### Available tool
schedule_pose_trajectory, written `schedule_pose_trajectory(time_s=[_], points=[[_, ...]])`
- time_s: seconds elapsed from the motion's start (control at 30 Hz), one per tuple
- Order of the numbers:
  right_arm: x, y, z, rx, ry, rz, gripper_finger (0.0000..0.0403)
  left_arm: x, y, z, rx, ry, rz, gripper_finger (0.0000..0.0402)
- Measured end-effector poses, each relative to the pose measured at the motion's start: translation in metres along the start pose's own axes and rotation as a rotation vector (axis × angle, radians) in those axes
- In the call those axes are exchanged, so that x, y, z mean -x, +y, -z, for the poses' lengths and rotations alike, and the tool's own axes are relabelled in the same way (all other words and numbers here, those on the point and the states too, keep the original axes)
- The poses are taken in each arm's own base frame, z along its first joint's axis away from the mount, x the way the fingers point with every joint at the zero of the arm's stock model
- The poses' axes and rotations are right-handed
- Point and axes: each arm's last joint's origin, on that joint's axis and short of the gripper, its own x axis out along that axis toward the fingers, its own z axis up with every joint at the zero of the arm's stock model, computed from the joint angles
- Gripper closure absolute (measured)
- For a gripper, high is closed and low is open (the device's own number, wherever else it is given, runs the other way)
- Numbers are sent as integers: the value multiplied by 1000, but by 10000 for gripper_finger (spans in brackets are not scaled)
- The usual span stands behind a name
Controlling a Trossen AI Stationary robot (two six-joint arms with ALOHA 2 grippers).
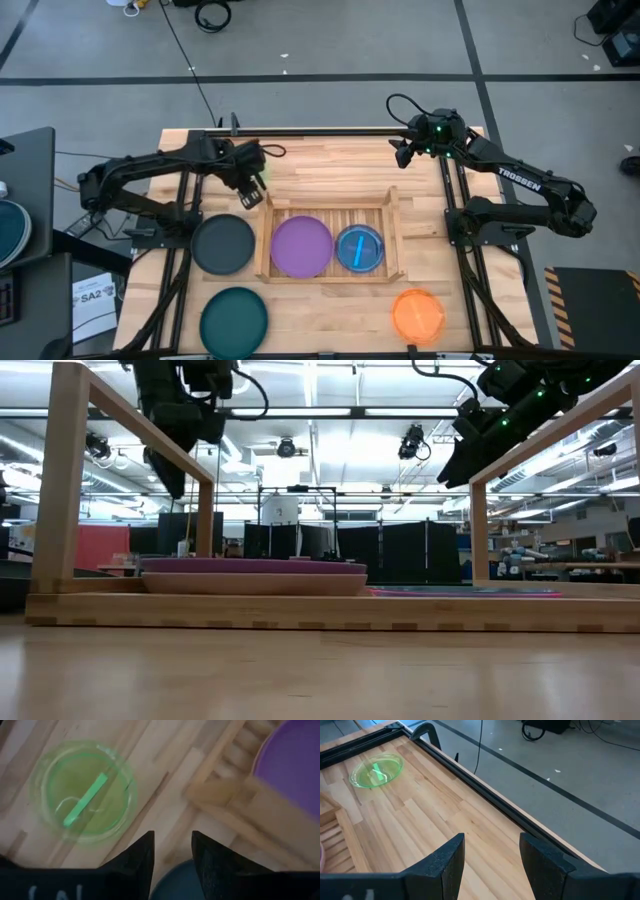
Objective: Place and stack plates onto a shelf
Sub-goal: Stack the green plate on top of the blue plate on the shelf
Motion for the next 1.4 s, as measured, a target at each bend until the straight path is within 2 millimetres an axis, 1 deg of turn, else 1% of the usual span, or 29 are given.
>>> schedule_pose_trajectory(time_s=[0.17,0.3,0.53,0.7,0.87,1.07,1.23,1.4], points=[[0,0,0,0,0,0,208,-1,14,0,-28,28,-22,265],[0,0,0,0,0,0,208,-1,30,-2,-16,30,-40,265],[0,0,0,0,0,0,208,-5,60,-5,76,36,-76,265],[0,0,0,0,0,0,208,-13,88,-11,172,17,-109,265],[0,0,0,0,0,0,208,-28,120,-18,271,0,-144,265],[0,0,0,0,0,1,208,-51,155,-17,383,56,-168,265],[0,0,0,0,0,0,208,-71,177,-12,435,133,-164,265],[0,0,0,0,0,0,208,-88,192,-6,484,192,-137,265]])
